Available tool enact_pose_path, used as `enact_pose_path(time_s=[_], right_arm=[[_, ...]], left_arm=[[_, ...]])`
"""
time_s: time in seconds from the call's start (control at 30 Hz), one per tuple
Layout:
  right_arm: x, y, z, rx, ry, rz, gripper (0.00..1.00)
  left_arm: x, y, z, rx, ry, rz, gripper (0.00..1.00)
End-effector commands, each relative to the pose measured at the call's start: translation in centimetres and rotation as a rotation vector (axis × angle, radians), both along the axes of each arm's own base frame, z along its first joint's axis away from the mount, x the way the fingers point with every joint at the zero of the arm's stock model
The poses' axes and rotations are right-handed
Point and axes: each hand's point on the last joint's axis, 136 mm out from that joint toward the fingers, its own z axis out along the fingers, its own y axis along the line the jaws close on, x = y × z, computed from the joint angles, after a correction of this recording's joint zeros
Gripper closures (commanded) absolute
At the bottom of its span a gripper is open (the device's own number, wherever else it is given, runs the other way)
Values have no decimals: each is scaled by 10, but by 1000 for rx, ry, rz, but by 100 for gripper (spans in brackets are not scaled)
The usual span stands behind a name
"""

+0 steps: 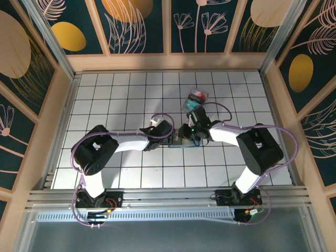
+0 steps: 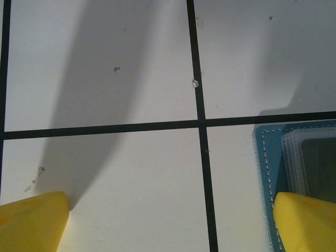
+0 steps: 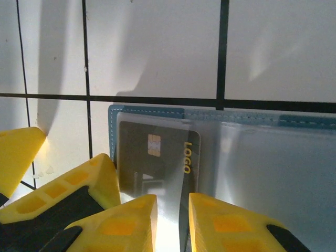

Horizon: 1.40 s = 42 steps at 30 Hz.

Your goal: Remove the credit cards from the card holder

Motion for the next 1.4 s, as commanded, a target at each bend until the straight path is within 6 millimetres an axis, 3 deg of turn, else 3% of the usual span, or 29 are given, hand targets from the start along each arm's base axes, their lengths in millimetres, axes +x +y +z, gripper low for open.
enact_pose_path(time_s=[0.0,0.2,0.6,1.37], right_arm=[[-7,-3,-6,-4,25,-11,77],[-12,-3,-13,7,45,-14,77],[-9,13,14,148,-10,24,79],[-3,6,19,146,-26,-9,82]], left_arm=[[-5,6,-9,42,35,3,1],[-7,6,-10,45,37,2,1],[-9,5,-14,46,52,-6,1],[-13,6,-19,61,66,-13,1]])
